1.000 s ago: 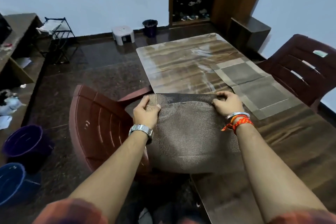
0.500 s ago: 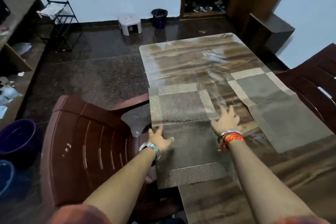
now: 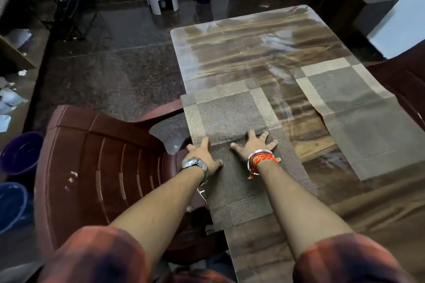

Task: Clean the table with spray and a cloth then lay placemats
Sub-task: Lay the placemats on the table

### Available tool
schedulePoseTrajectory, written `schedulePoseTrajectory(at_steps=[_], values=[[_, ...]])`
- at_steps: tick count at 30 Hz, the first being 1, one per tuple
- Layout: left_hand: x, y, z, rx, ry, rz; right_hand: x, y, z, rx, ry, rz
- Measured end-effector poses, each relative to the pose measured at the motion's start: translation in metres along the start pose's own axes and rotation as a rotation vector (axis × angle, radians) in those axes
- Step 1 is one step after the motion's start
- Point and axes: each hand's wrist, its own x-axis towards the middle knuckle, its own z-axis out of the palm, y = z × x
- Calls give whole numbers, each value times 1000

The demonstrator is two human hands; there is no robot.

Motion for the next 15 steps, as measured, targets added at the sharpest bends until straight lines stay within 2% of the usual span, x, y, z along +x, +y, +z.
schedulePoseTrajectory(at_steps=[2,5,8,15], values=[[6,3,0,54,15,23,-2,-1,4,5,16,18],[11,6,5,59,-74,60,-6,0,11,31,44,31],[10,7,15,126,-84,58,-8,4,13,57,49,27],[9,3,22,105,-115,96,-18,15,21,71,56,59]])
